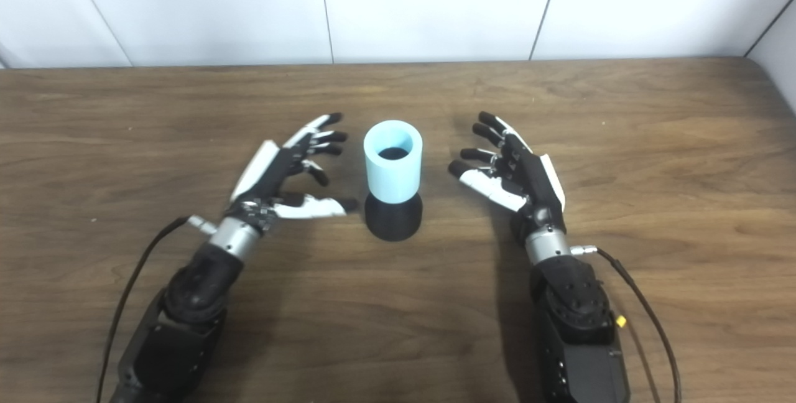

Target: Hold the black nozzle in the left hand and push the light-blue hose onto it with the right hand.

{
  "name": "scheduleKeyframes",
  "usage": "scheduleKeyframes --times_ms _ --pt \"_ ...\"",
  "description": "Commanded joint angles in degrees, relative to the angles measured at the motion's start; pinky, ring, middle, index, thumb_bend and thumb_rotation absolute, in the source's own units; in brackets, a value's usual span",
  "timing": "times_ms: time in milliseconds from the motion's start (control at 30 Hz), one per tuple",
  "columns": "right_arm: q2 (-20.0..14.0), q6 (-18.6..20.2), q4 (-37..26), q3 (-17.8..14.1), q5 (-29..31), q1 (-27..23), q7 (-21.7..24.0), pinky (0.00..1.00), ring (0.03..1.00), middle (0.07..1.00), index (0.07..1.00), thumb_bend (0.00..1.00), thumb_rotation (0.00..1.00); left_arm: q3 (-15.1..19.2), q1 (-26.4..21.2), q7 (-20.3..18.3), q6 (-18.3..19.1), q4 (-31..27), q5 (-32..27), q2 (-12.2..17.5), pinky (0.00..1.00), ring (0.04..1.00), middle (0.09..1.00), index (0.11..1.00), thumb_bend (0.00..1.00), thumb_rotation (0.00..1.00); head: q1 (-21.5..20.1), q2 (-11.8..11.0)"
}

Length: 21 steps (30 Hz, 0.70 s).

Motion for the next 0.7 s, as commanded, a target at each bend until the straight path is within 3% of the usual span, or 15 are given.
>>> scheduleKeyframes --times_ms 0,167,367,667 --pt "0.7 -3.5 -0.4 -1.1 2.9 -1.0 -0.1 0.50 0.712 0.851 0.848 0.63 0.30 3.1 0.1 0.5 2.5 0.5 -3.6 0.4 0.63 0.744 0.818 0.864 0.82 0.28 0.0 -0.2" --pt "0.1 -5.8 0.4 -1.3 2.1 -0.3 -0.7 0.49 0.689 0.836 0.829 0.67 0.32 8.0 0.3 -1.3 3.9 0.5 -14.5 -1.8 0.66 0.763 0.831 0.861 0.78 0.28 -1.0 -2.0" --pt "0.1 -9.8 0.6 -1.3 5.0 1.4 1.2 0.49 0.681 0.797 0.802 0.70 0.31 10.0 1.2 -3.1 4.7 0.5 -20.9 -3.0 0.62 0.730 0.788 0.789 0.76 0.20 -2.1 -4.6" --pt "0.0 -17.1 3.3 -0.5 6.2 3.4 2.7 0.49 0.666 0.777 0.776 0.70 0.30 8.8 3.3 -4.6 2.0 1.0 -21.2 -2.9 0.68 0.784 0.815 0.796 0.76 0.19 -3.3 -7.4"
